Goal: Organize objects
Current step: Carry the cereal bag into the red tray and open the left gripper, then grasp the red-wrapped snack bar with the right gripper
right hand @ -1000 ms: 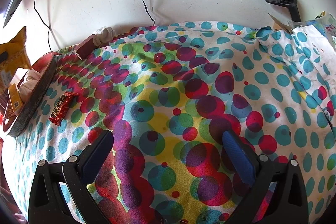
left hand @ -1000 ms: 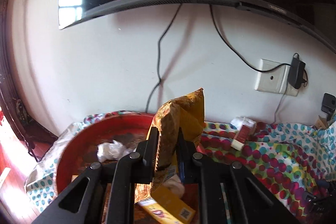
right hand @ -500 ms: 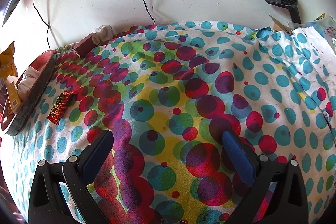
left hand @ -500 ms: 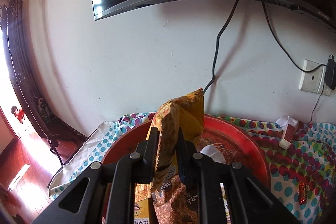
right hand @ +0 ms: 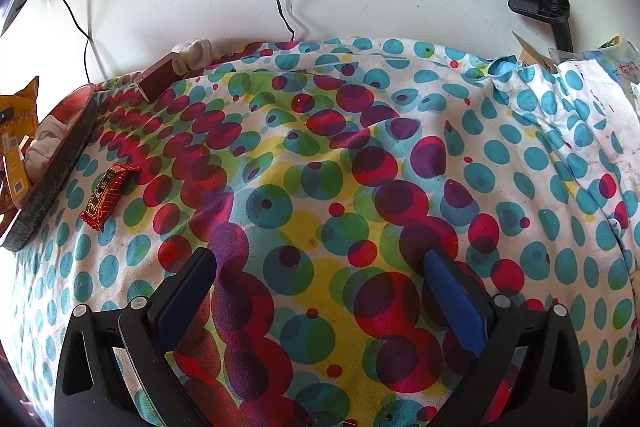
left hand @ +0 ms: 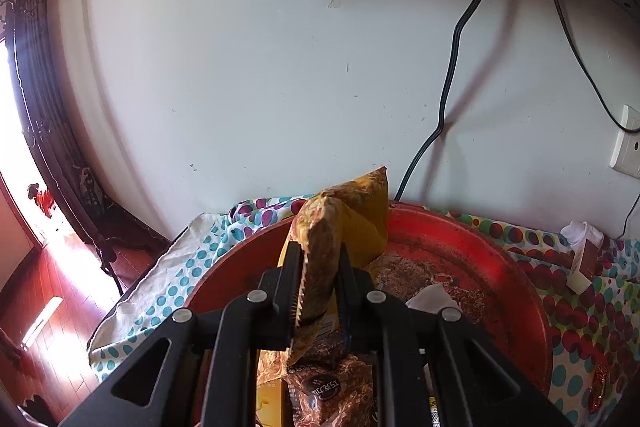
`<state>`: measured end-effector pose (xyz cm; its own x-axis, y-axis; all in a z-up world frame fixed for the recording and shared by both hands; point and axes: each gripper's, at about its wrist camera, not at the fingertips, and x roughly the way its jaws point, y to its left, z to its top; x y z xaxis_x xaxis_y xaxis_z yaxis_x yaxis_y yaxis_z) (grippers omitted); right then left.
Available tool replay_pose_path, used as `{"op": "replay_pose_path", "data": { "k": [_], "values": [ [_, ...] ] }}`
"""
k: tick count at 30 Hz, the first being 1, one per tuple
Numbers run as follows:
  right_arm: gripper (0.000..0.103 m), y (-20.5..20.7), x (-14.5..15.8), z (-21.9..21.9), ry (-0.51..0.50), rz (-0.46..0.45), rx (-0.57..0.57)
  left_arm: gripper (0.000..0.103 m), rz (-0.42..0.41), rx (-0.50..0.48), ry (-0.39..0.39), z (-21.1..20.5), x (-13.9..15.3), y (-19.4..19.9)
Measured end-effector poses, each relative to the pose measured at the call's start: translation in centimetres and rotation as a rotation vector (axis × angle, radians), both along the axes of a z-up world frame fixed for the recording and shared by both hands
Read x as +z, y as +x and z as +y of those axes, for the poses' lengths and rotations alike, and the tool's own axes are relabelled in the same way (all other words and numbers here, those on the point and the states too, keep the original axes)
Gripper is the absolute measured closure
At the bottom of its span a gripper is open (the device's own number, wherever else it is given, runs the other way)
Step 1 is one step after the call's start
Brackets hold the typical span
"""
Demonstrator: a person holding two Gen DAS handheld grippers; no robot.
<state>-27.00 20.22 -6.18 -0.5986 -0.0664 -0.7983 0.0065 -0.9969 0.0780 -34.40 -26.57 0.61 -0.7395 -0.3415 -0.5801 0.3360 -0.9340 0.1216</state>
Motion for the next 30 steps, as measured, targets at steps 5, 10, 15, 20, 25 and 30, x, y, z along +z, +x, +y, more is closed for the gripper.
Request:
{"op": "replay_pose_path", "data": {
  "k": [5, 10, 15, 20, 25, 30],
  "values": [
    [0.000, 0.0, 0.0, -0.2, 0.005, -0.001, -0.001, 0.087, -0.006, 0.005, 0.002, -0.1, -0.3, -0.2],
    [0.000, -0.2, -0.1, -0.5, 0.006, -0.002, -0.002, 0.082, -0.002, -0.004, 0.007, -0.1, -0.7, -0.4],
    [0.000, -0.3, -0.2, -0.5, 0.023, -0.007, -0.002, 0.029, 0.045, -0.056, 0.011, 1.0, -0.4, 1.2],
    [0.000, -0.1, -0.2, -0.4, 0.033, -0.008, -0.001, 0.020, 0.160, -0.055, 0.024, 3.3, 0.6, 7.9],
    [0.000, 0.9, 0.7, 0.3, -0.001, 0.043, -0.007, 0.018, 0.249, -0.158, 0.027, 7.6, -0.2, 16.0],
    [0.000, 1.5, 3.8, -3.2, 0.027, 0.065, 0.074, 0.018, 0.213, -0.223, 0.046, 10.1, -1.9, 18.6]
  ]
}}
